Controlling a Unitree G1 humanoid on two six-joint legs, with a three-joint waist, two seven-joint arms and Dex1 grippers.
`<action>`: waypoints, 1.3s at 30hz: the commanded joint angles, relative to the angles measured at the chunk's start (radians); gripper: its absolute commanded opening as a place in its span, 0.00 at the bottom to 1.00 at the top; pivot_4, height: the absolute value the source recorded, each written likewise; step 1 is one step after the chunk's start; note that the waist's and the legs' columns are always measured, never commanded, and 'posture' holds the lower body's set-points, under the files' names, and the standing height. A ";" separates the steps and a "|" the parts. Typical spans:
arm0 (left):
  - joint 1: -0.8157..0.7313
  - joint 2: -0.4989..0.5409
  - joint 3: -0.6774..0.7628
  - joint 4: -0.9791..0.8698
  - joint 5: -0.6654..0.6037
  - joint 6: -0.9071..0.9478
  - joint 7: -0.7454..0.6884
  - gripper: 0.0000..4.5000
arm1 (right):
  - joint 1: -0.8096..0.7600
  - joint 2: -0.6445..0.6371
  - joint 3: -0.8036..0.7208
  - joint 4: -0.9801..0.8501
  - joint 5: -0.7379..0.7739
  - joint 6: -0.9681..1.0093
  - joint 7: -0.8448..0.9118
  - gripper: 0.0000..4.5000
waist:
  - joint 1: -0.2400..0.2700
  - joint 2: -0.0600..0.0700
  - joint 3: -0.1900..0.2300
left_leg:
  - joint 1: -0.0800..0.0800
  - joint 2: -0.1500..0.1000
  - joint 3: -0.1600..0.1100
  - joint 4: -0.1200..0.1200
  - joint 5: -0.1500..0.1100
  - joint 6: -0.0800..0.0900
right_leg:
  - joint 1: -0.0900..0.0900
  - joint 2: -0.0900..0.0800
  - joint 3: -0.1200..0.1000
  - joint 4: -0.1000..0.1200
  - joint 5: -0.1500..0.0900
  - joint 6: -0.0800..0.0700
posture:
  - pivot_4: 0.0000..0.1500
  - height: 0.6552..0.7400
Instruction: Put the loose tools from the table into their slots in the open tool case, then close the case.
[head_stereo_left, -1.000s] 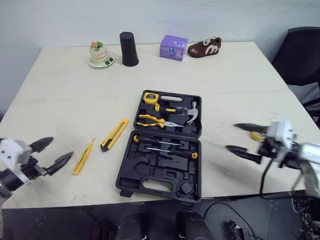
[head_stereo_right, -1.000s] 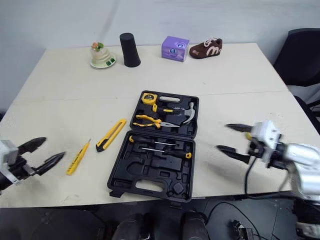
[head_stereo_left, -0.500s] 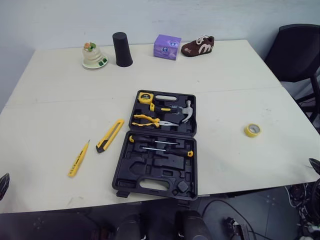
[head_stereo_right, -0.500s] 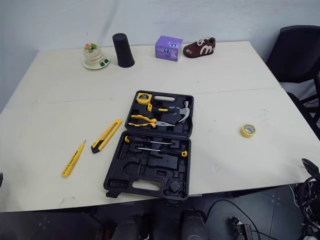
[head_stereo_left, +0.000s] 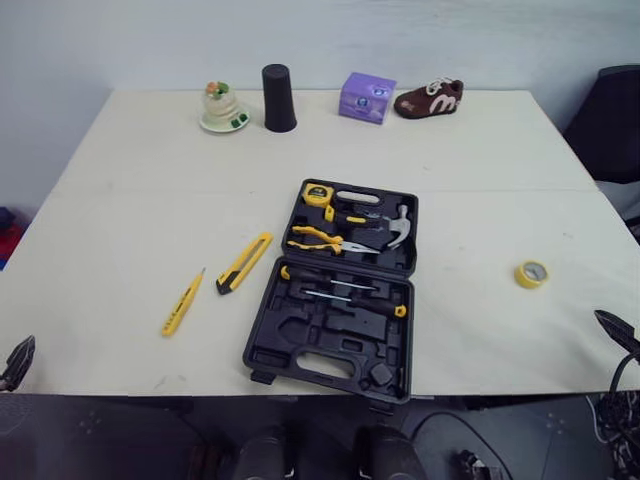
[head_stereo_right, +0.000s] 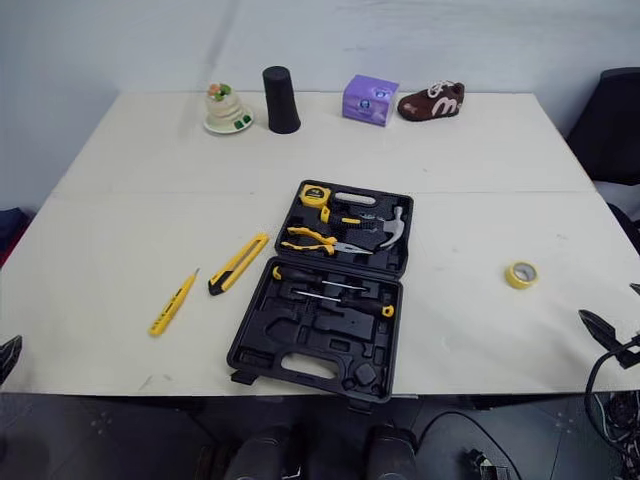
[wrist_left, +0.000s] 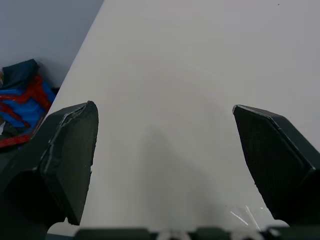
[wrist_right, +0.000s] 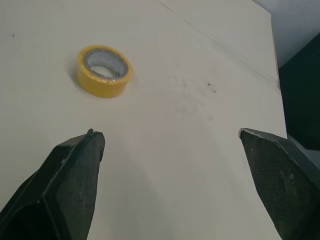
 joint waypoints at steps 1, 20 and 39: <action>-0.008 0.030 0.009 -0.004 -0.003 -0.011 -0.009 1.00 | 0.021 0.007 -0.013 -0.043 0.021 0.002 -0.005 0.99 | 0.006 0.000 0.000 | 0.000 0.001 0.000 0.000 0.000 -0.001 | 0.000 0.001 0.000 -0.001 0.000 0.000 | 1.00 1.00; -0.046 0.213 -0.247 -0.548 -0.171 0.496 -0.113 1.00 | 0.003 0.174 0.223 -0.889 0.348 0.286 0.162 0.99 | 0.019 0.003 0.003 | 0.000 0.003 0.002 -0.002 0.005 -0.003 | -0.002 0.005 0.002 0.000 -0.001 -0.002 | 1.00 1.00; -0.176 0.097 -0.415 -0.651 -0.098 0.856 0.204 1.00 | -0.089 0.235 0.377 -0.972 0.342 0.346 0.252 0.99 | 0.030 -0.002 0.009 | -0.001 0.006 0.012 -0.002 0.006 -0.005 | -0.013 0.016 0.020 0.006 -0.001 -0.002 | 1.00 1.00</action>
